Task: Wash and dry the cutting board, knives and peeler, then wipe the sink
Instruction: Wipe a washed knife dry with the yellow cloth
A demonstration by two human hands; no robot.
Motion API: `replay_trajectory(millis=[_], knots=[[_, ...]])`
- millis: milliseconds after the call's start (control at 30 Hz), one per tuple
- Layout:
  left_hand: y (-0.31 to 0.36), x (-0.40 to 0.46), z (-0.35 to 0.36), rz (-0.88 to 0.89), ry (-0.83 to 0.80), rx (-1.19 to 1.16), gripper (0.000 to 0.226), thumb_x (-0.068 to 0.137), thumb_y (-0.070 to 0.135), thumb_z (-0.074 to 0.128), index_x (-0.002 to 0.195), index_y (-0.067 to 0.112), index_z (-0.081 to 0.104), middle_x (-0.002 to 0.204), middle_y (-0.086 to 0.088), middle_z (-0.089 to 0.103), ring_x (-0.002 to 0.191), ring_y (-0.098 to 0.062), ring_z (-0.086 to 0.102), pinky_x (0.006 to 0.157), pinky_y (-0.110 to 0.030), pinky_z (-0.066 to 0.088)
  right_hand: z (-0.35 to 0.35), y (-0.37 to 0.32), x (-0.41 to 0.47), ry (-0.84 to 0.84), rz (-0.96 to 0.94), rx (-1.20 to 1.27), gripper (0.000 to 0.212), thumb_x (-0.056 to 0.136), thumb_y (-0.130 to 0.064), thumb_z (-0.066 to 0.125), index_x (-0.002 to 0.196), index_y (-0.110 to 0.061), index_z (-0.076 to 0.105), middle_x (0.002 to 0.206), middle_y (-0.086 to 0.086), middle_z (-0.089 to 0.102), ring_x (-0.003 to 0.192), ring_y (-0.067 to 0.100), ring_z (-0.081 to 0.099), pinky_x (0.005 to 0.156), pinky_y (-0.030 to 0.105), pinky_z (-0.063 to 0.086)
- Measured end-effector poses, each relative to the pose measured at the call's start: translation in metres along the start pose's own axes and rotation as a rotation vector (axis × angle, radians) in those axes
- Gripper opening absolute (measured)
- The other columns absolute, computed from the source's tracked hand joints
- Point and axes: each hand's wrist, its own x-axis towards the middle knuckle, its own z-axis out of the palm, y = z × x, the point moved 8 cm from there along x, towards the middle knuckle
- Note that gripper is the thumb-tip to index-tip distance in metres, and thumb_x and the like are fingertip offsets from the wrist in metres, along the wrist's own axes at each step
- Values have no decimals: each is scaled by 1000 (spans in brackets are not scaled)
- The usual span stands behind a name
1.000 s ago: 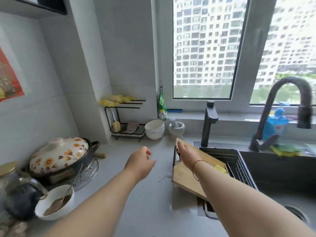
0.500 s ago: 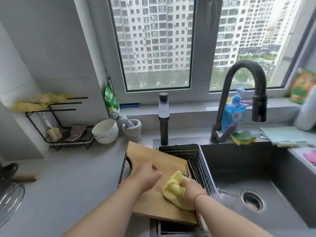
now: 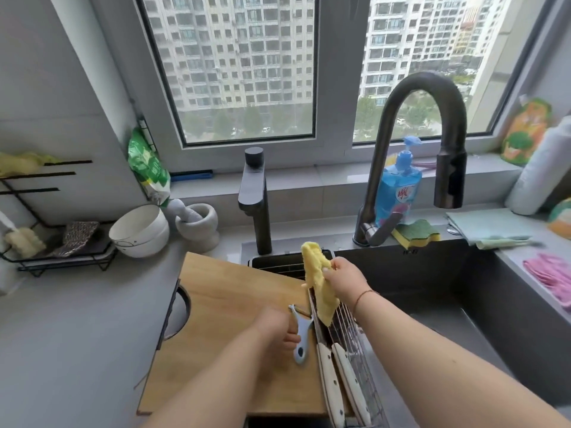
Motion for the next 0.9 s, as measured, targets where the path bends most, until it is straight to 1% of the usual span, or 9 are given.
replay_trajectory(millis=[100, 200, 267, 367, 467, 600, 667, 733, 900], knots=[[-11, -1, 30, -59, -82, -21, 27, 102, 11, 36, 78, 6, 48, 79, -14, 55, 65, -24, 56, 54, -28, 50, -5, 13, 3, 35, 30, 98, 20, 95, -23, 50, 76, -18, 47, 73, 0, 48, 69, 16, 46, 66, 30, 38], [-21, -1, 60, -98, -177, -58, 26, 101, 25, 43, 96, 2, 54, 98, -21, 59, 84, -30, 63, 68, -32, 56, -7, 26, 3, 46, 54, 167, 16, 96, -23, 50, 81, -16, 50, 75, 1, 49, 70, 15, 46, 65, 30, 38], [-26, 1, 71, -153, -214, -122, 41, 101, 37, 43, 113, -1, 52, 115, -27, 56, 96, -36, 60, 76, -39, 54, -8, 32, 4, 45, 62, 194, 15, 96, -23, 49, 85, -14, 52, 75, 1, 49, 70, 15, 45, 62, 30, 37], [-29, -6, 87, -279, -276, -242, 59, 99, 51, 39, 122, -3, 45, 132, -33, 44, 108, -45, 54, 78, -46, 51, -10, 39, 5, 40, 70, 215, 15, 96, -24, 49, 85, -14, 52, 74, 0, 49, 68, 14, 44, 60, 29, 37], [-34, -15, 98, -389, -278, -328, 75, 95, 62, 35, 137, 1, 35, 150, -32, 24, 136, -48, 32, 97, -54, 40, -13, 44, 6, 33, 76, 243, 14, 96, -24, 50, 86, -15, 53, 77, 0, 51, 71, 15, 47, 63, 29, 41], [-34, -16, 107, -382, -231, -397, 88, 89, 73, 32, 142, 2, 32, 150, -25, 28, 132, -44, 38, 91, -57, 45, -17, 49, 9, 35, 72, 282, 15, 95, -25, 51, 83, -15, 54, 83, 5, 55, 78, 20, 52, 80, 43, 52], [-33, -14, 104, -355, -196, -358, 93, 87, 75, 31, 141, 0, 33, 147, -25, 33, 127, -43, 45, 101, -55, 43, -19, 50, 8, 26, 73, 287, 15, 95, -26, 51, 86, -14, 56, 87, 8, 58, 82, 23, 56, 84, 45, 52], [-33, -13, 101, -334, -176, -290, 90, 90, 72, 28, 139, -4, 35, 138, -30, 42, 108, -41, 57, 94, -49, 50, -19, 53, 8, 15, 77, 305, 14, 95, -25, 51, 88, -15, 57, 90, 8, 59, 84, 23, 58, 84, 44, 52], [-30, -12, 99, -295, -140, -151, 87, 94, 67, 24, 145, -3, 32, 127, -29, 52, 104, -41, 59, 81, -45, 54, -22, 57, 7, 14, 77, 354, 16, 96, -24, 51, 81, -20, 55, 88, 5, 59, 84, 20, 57, 85, 42, 54]])
